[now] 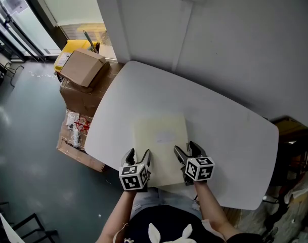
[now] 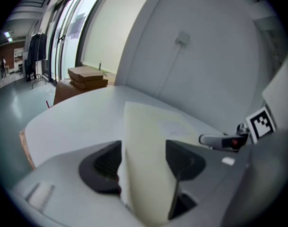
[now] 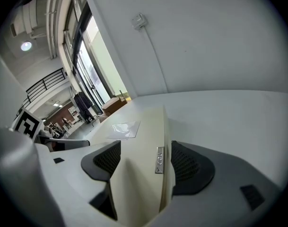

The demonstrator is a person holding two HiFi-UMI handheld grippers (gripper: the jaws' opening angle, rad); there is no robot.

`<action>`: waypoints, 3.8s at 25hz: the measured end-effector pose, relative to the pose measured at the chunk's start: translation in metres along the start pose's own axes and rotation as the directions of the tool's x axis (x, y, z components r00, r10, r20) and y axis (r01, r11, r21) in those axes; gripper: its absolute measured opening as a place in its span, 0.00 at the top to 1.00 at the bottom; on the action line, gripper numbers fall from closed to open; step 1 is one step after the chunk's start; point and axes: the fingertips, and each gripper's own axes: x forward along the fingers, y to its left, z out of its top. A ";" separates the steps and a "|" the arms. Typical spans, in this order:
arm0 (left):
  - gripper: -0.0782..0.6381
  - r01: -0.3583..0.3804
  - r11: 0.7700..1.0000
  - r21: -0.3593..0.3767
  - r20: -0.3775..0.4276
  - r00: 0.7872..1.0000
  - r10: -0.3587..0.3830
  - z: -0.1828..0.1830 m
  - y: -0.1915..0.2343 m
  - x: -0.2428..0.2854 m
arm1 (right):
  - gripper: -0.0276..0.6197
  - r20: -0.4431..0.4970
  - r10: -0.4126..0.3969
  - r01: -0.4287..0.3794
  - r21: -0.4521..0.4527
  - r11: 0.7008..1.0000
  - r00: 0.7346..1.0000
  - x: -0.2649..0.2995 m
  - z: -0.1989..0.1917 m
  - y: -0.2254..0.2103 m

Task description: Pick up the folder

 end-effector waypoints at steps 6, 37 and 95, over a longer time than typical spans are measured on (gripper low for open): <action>0.51 -0.006 1.000 -0.015 -0.010 1.000 0.006 -0.003 0.002 0.005 | 0.50 0.006 0.017 -0.018 0.038 0.999 1.000 0.004 -0.001 -0.006; 0.48 0.093 0.974 -0.206 0.009 0.996 -0.093 -0.016 0.011 0.017 | 0.46 -0.106 0.204 -0.160 0.326 0.932 0.973 0.023 -0.026 -0.021; 0.47 0.143 0.976 -0.162 0.017 0.990 -0.142 0.016 -0.001 -0.008 | 0.46 -0.031 0.169 -0.150 0.330 0.932 0.985 -0.007 -0.001 0.003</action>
